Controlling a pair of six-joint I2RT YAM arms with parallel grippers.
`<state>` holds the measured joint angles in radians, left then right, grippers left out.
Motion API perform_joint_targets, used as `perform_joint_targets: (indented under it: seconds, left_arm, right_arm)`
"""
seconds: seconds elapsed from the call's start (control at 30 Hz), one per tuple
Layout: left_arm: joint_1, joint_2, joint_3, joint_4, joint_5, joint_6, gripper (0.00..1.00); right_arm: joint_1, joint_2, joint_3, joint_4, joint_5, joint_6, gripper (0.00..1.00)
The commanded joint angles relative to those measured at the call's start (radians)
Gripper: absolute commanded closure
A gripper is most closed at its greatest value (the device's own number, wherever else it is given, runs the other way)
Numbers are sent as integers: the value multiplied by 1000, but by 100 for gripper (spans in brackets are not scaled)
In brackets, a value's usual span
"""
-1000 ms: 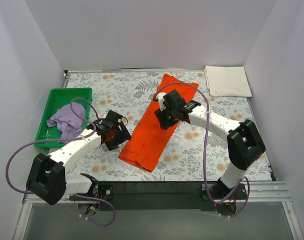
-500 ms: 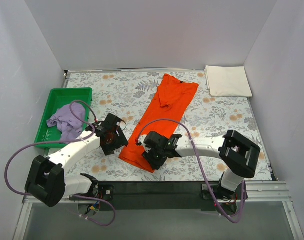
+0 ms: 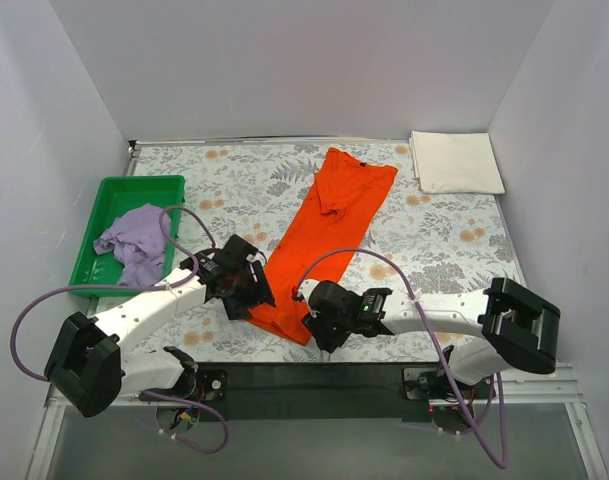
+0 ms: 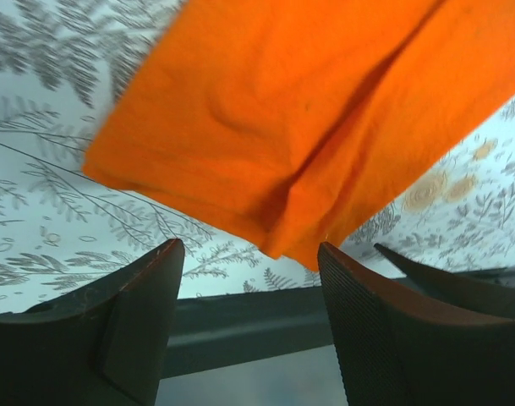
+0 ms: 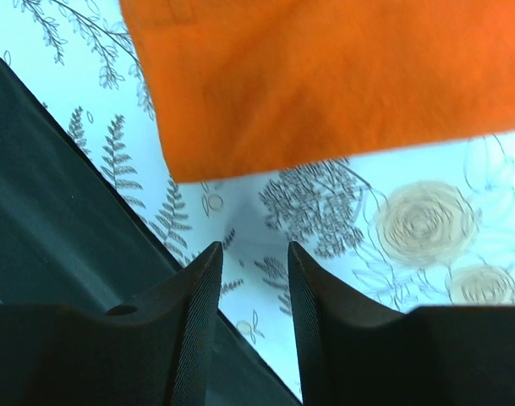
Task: Fold and stack the t-shirts
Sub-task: Fold the tshirt
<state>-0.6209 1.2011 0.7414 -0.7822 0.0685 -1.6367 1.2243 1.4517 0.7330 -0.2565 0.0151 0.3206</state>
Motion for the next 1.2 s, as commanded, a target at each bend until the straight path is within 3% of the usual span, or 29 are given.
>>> perform_joint_targets:
  seconds: [0.0,0.23,0.43,0.7,0.9,1.17]
  left_arm:
    - [-68,9,7,30,31,-40,41]
    - [-163,90,6,77,13,-57,51]
    - [-168,91,-23,106,-44,-60,60]
    - [-169,110,-43,158,-13,-71,68]
    - [-175,81,-89,159,1,-89,92]
    - [-183,51,-178,172,10,-158,91]
  right_arm:
    - [3,-80,-7,-30,34,49,62]
    - [3,-155,8,-32,82,97,60]
    - [3,-149,20,-32,94,110,60]
    - [3,-142,16,-33,92,115,60]
    - [3,-137,17,-33,92,113,60]
    - [3,-93,40,-33,92,104,60]
